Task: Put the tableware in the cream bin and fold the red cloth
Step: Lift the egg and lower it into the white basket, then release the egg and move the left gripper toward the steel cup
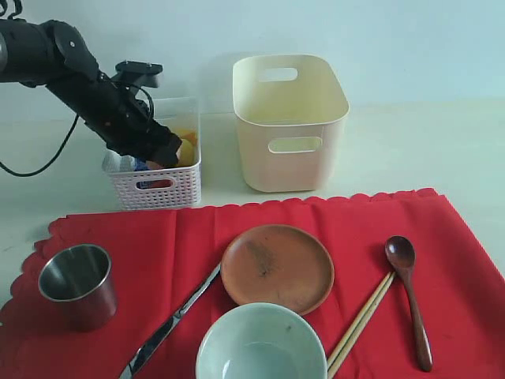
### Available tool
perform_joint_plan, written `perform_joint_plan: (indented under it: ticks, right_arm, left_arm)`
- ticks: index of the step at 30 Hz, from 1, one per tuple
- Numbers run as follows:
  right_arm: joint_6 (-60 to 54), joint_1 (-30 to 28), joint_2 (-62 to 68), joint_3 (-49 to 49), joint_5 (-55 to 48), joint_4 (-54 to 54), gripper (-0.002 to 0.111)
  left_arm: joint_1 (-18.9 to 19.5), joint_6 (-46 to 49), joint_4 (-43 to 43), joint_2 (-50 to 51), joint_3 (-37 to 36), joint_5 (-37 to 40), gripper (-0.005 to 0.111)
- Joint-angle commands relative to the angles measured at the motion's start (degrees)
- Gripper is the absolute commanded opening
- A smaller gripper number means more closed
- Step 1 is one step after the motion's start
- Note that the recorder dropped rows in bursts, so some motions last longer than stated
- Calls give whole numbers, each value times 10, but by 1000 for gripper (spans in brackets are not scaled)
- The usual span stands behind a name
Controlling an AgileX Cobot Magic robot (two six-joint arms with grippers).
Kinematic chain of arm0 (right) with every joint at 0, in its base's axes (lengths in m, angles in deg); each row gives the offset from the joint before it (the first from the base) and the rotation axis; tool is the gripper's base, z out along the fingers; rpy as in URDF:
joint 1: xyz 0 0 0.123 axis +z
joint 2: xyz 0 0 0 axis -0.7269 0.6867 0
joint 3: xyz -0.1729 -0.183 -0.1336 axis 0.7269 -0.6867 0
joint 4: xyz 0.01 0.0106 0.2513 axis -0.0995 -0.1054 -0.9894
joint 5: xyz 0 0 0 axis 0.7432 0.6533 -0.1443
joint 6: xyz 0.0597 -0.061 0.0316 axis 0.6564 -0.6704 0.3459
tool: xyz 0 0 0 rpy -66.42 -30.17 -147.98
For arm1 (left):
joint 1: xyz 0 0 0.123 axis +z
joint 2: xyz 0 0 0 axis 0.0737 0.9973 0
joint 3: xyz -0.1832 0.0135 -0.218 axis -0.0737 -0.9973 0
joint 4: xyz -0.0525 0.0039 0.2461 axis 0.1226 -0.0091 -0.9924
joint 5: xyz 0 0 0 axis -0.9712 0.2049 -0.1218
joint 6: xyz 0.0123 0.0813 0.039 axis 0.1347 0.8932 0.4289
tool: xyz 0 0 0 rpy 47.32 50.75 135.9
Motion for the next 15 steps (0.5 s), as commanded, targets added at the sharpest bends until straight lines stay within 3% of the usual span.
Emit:
perform_joint_plan:
  ticks: [1, 2, 4, 15]
  right_arm:
    - [1, -3, -3, -2, 4, 5, 0]
    - [1, -3, -3, -2, 4, 5, 0]
    - [1, -3, -3, -2, 4, 5, 0]
    - [1, -3, -3, -2, 4, 5, 0]
  left_arm:
    - [2, -4, 8, -1, 4, 1, 32]
    - [2, -4, 8, -1, 4, 0, 46]
    - [2, -4, 8, -1, 4, -4, 58]
    - [2, -4, -6, -88, 4, 19, 62]
